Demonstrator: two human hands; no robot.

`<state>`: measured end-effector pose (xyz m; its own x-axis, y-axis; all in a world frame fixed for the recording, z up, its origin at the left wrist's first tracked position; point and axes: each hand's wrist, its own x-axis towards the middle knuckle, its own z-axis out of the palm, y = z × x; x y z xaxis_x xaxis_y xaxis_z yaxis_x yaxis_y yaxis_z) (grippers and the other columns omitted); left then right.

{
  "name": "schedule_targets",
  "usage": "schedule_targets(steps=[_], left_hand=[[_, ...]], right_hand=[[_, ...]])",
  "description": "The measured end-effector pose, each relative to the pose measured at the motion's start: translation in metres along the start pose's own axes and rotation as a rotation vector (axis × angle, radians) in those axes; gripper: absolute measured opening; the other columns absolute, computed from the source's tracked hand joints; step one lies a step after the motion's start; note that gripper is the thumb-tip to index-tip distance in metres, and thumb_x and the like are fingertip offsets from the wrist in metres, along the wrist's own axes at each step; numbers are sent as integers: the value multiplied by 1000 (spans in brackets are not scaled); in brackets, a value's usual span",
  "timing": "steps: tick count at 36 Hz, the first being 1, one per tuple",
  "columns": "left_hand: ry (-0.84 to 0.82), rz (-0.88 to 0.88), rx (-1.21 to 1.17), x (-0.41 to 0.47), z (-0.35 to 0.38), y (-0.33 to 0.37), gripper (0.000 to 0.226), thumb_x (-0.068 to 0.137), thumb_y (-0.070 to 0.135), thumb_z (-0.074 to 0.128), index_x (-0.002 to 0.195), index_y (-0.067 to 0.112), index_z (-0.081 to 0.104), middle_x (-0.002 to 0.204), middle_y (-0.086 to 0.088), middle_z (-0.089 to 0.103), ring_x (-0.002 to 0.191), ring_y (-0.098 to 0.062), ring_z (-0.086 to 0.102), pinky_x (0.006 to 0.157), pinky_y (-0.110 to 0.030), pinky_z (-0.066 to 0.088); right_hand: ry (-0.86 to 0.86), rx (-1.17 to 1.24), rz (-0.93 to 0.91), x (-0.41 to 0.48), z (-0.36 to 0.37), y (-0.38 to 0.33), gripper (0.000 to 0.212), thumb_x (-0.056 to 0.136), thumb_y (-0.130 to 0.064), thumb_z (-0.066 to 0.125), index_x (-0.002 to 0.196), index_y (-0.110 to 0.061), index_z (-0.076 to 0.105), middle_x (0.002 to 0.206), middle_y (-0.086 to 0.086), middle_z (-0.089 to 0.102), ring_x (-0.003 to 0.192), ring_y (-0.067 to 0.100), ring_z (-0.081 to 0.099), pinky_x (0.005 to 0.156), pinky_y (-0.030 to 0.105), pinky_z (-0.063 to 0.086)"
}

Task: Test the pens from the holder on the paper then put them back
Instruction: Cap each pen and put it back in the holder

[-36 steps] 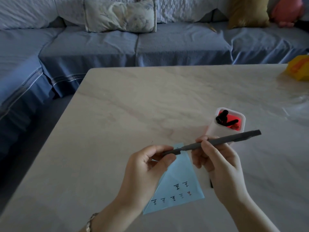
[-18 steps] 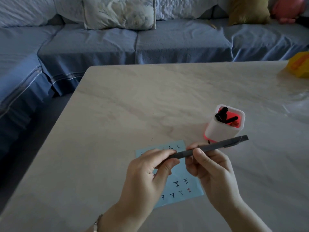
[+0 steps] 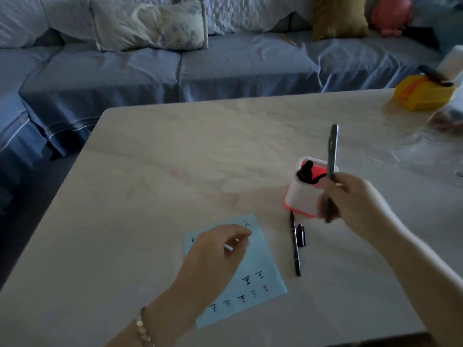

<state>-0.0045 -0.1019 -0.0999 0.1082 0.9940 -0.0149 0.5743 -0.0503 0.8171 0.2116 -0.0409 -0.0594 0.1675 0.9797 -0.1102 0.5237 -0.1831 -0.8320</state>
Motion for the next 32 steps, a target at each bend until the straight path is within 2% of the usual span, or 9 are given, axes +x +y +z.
schedule_targets(steps=[2, 5, 9, 13, 15, 17, 24, 27, 32], left_hand=[[-1, -6, 33, 3, -1, -9, 24, 88, 21, 58, 81, 43, 63, 78, 21, 67, 76, 4, 61, 64, -4, 42], [-20, -37, 55, 6, 1, -20, 35, 88, 15, 58, 74, 47, 57, 75, 26, 67, 78, 8, 61, 65, -2, 41], [-74, -76, 75, 9, 6, -26, 28, 90, 20, 57, 79, 46, 57, 83, 22, 66, 80, 12, 58, 66, -1, 41], [-101, -78, 102, 12, 10, -28, 15, 91, 23, 56, 97, 33, 65, 86, 23, 64, 81, 14, 57, 68, 1, 39], [-105, -79, 120, 14, 12, -28, 15, 91, 22, 55, 99, 30, 65, 86, 22, 64, 81, 13, 57, 68, 3, 38], [-99, -81, 130, 16, 14, -29, 15, 91, 20, 55, 99, 28, 66, 84, 22, 63, 83, 15, 55, 68, 3, 37], [-137, -95, 175, 22, 37, -23, 17, 92, 23, 52, 105, 25, 63, 83, 17, 62, 76, 4, 57, 64, -3, 39], [-194, -119, 231, 32, 59, -11, 15, 92, 31, 50, 99, 22, 61, 78, 13, 56, 69, -2, 51, 66, -13, 43], [-249, -193, 418, 50, 103, 12, 32, 85, 44, 55, 93, 14, 53, 89, 0, 56, 88, -21, 56, 75, -29, 43]], right_hand=[[130, -234, -91, 8, -29, -1, 25, 91, -28, 51, 67, -20, 57, 49, 1, 56, 52, 25, 51, 56, 33, 43], [205, -515, -64, 24, -57, -6, 25, 91, -34, 50, 75, -20, 62, 60, 6, 57, 58, 28, 52, 55, 33, 43], [28, -791, 107, 57, -60, -3, 25, 84, -22, 49, 70, -9, 64, 65, 13, 61, 61, 30, 56, 53, 27, 41], [-73, -866, 75, 80, -38, 0, 19, 81, -11, 53, 65, -8, 62, 68, 11, 61, 64, 27, 56, 51, 27, 42], [-62, -838, 21, 86, -26, 2, 18, 80, -6, 54, 85, -5, 71, 89, 16, 69, 81, 32, 63, 66, 32, 51], [-36, -748, -8, 88, -18, 6, 21, 79, -3, 56, 92, -4, 73, 97, 18, 70, 88, 34, 64, 71, 31, 50], [135, -423, -108, 53, -28, 28, 28, 77, -3, 62, 104, -10, 67, 95, 8, 66, 78, 21, 54, 70, 23, 37], [206, -329, -137, 30, -34, 44, 34, 77, -1, 64, 109, -14, 63, 95, 5, 63, 69, 19, 54, 66, 23, 40], [178, -216, -62, 10, -31, 77, 43, 80, -5, 64, 120, -18, 55, 90, 0, 61, 66, 7, 56, 58, 13, 41]])
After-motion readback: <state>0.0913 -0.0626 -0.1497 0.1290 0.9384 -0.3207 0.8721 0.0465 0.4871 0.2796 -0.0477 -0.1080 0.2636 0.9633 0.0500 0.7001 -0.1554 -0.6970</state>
